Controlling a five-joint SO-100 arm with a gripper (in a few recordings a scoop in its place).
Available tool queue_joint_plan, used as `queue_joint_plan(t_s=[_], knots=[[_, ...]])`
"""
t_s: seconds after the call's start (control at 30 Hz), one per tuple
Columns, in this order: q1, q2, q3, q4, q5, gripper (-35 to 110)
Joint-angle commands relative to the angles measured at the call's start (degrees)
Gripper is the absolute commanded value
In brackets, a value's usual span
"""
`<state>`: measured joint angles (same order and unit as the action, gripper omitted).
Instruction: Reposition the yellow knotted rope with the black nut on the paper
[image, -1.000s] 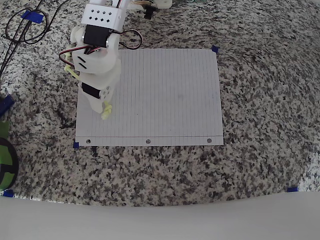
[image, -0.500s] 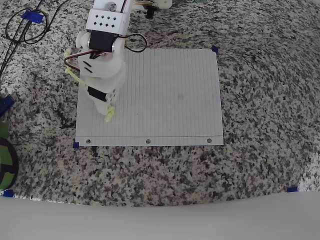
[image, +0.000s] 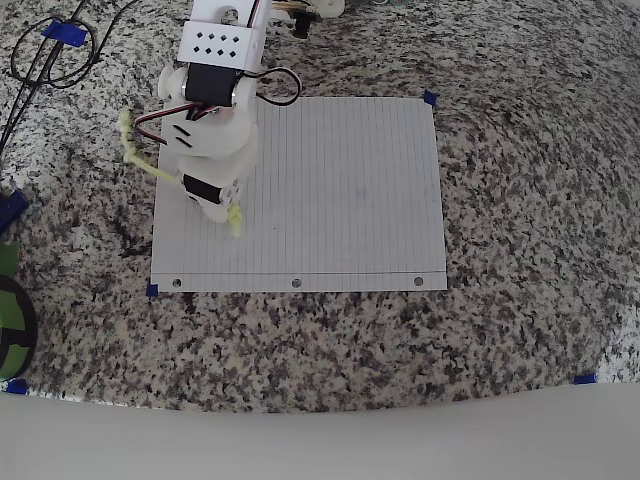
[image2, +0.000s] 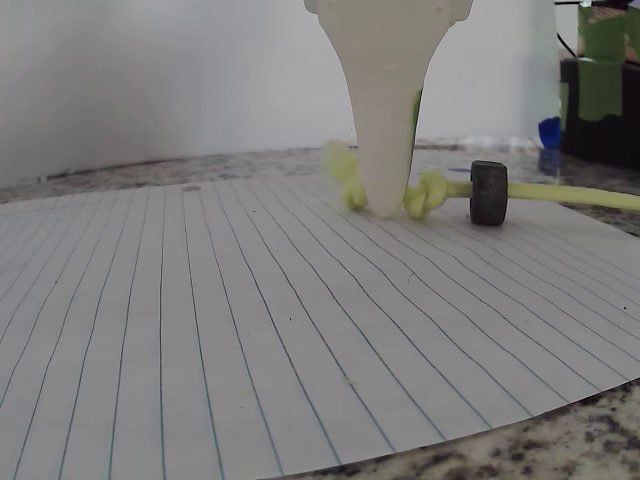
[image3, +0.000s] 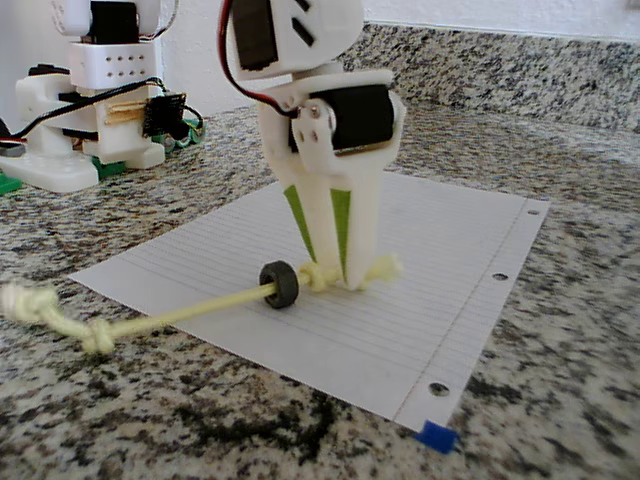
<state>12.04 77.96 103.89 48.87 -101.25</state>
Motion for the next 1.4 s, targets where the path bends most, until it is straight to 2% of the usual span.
queue_joint_plan(t_s=[0.0, 0.23, 0.27, 0.3, 0.33, 0.37, 0.67, 1.0, 1.03, 1.17, 1.37], knots=[[-0.6, 1.1, -1.8, 0.3, 0.4, 11], [-1.2, 1.1, -1.7, 0.5, 0.4, 8], [-1.4, 1.1, -1.7, 0.7, 0.4, 10], [-1.6, 1.1, -1.7, 1.1, 0.4, 22], [-1.7, 1.1, -1.7, 1.1, 0.4, 27], [-1.8, 1.0, -1.7, 1.1, 0.4, 28], [-3.9, 1.1, -1.8, 1.2, 0.4, 34], [-4.9, 0.5, -1.8, 1.4, 0.4, 34], [-4.7, 0.5, -1.8, 1.4, 0.4, 31], [-4.5, 0.5, -1.8, 1.1, 0.4, 5], [-5.1, 0.5, -1.7, 1.9, 0.5, 0]])
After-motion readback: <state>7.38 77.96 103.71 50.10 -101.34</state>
